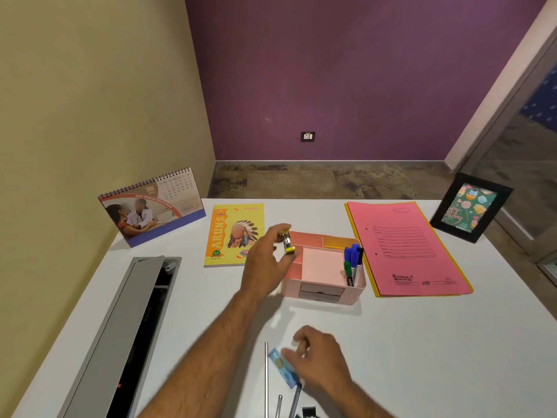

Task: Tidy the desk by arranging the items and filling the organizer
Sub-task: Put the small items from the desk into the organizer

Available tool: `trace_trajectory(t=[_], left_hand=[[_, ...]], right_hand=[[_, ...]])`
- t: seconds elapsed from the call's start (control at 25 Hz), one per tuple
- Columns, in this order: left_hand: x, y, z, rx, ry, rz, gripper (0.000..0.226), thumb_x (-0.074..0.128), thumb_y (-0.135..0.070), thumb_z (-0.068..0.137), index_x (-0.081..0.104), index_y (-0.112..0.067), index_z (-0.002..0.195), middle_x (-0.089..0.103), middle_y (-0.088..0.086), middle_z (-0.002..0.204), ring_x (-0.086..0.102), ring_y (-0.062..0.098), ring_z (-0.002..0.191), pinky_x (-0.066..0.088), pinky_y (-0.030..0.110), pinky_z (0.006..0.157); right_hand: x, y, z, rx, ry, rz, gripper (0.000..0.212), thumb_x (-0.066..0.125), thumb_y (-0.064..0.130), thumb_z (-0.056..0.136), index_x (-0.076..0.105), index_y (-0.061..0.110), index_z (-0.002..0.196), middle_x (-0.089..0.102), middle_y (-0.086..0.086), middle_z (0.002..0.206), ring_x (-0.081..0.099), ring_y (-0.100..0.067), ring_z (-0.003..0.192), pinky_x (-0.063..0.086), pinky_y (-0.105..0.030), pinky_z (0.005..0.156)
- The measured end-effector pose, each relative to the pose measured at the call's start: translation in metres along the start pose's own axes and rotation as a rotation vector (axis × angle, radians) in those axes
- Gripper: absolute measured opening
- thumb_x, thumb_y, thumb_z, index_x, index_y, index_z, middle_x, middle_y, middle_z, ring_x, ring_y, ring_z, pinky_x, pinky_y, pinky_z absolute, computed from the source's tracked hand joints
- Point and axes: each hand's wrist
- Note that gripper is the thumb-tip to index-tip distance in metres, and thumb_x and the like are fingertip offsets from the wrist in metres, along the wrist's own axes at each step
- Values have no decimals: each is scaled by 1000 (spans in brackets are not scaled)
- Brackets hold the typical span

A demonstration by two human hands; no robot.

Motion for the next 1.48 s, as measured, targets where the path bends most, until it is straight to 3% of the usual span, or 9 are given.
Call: trace_trajectory(t=[0.12,0.28,0.36,0.6,0.8,0.92,1.08,1.28,1.48], left_hand=[[10,-2,22,-94,75,59,51,78,-13,79,51,-28,121,68,-6,107,65,11,98,55,33,86],[23,5,30,-151,194,246,43,72,-15,83,46,-30,114,69,0,109,66,22,98,57,41,80],[26,9,28,-156,260,338,41,70,-16,83,47,-26,115,69,3,108,65,26,96,56,41,77],[28,21,29,-121,318,619,44,72,-24,85,55,-22,125,66,3,115,53,27,108,49,40,86],[32,27,32,-74,401,799,44,62,-31,93,48,-21,133,54,6,126,45,28,117,43,44,89],[32,27,31,-99,413,788,43,56,-32,96,47,-21,136,49,7,130,42,28,120,42,45,92],[29,25,24,-54,415,719,36,55,-26,95,51,-24,131,48,3,132,40,26,120,36,43,94],[26,19,17,235,384,526,47,57,-7,80,60,-24,124,56,-3,125,44,23,116,36,37,90],[30,5,9,499,416,356,51,64,-8,66,64,-16,117,64,-2,109,53,20,103,44,32,83]], right_hand=[[11,-2,-9,-54,144,-338,44,60,54,69,56,29,105,64,9,95,58,-14,83,49,-30,74],[18,2,-10,-121,186,-439,31,54,36,79,53,20,105,47,5,94,57,-23,93,45,-35,74],[19,1,-10,-116,168,-422,30,53,34,79,53,19,106,45,5,93,59,-24,100,45,-35,75],[9,-3,-6,-17,-12,-203,26,60,42,73,46,31,92,58,14,88,57,-10,79,42,-21,62],[0,-5,5,18,-138,-78,27,67,47,73,51,29,86,63,13,79,61,-12,73,49,-22,61],[-8,-2,10,27,-204,54,22,73,41,73,58,30,86,63,14,78,60,-10,70,49,-21,59],[-26,8,20,28,-332,274,20,81,21,72,70,30,87,68,13,84,63,-6,76,57,-27,71],[-63,23,43,-88,-520,378,29,85,14,72,76,15,100,66,12,87,62,-4,80,53,-20,72],[-87,41,59,-79,-585,494,35,90,19,66,63,18,89,65,7,76,56,0,58,48,-13,57]])
Point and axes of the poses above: each hand's wrist, its own z-axis towards the middle knuckle, its own x-axis out of the palm, y = z × x
